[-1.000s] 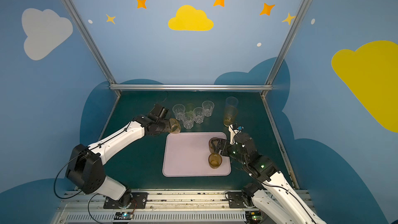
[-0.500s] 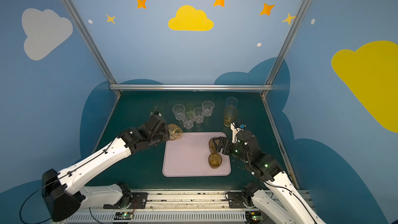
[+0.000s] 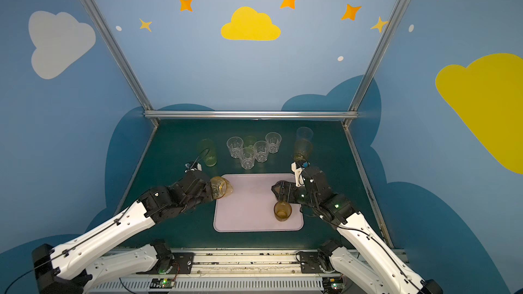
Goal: Place the glasses into the tray
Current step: Place the glass on the tray.
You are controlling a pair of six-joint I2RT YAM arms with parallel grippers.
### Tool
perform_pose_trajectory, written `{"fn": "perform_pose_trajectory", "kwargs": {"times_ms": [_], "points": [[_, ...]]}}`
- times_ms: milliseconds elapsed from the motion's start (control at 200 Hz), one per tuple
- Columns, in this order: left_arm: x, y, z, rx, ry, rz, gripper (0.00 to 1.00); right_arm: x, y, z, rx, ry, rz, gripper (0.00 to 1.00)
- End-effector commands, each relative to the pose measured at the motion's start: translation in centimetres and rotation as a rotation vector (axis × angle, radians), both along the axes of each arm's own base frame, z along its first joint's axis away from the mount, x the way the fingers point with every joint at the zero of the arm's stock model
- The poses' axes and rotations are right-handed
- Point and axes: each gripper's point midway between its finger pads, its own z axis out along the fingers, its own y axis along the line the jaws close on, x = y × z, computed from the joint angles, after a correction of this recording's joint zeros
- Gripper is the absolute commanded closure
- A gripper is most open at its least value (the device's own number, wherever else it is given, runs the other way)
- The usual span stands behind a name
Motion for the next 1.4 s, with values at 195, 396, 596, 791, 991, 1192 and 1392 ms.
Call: {"fn": "perform_pose_trajectory", "kwargs": {"times_ms": [195, 396, 596, 791, 991, 1192, 1392], "points": [[-1.1, -2.8, -0.6, 0.035, 0.008, -0.048, 0.96, -0.7, 0.0, 0.3, 0.025, -0.019, 0.030, 0.10], [-2.1, -5.1, -2.0, 0.042, 0.018, -0.096, 0.96, -1.0, 0.0, 0.0, 0.015, -0.008, 0.046, 0.10], [-1.9, -8.3, -2.7, 0.027, 0.021, -0.154, 0.96, -1.7, -0.3, -0.8, 0.028, 0.027, 0.036, 0.10], [-1.9, -11.1, -3.6, 0.029, 0.049, -0.220, 0.96, -2.6, -1.2, -1.8, 0.020, 0.055, 0.007, 0.10], [-2.8, -13.8, -4.8, 0.004, 0.091, -0.262, 0.96, -3.0, -2.4, -1.4, 0.010, 0.027, -0.030, 0.10], [-3.9, -15.5, -5.9, 0.050, 0.127, -0.297, 0.96, -3.5, -3.1, -1.8, -0.014, 0.043, -0.043, 0.10], [-4.3, -15.9, -7.0, 0.076, 0.165, -0.305, 0.96, -3.9, -3.6, -1.8, -0.017, 0.040, -0.054, 0.10]]}}
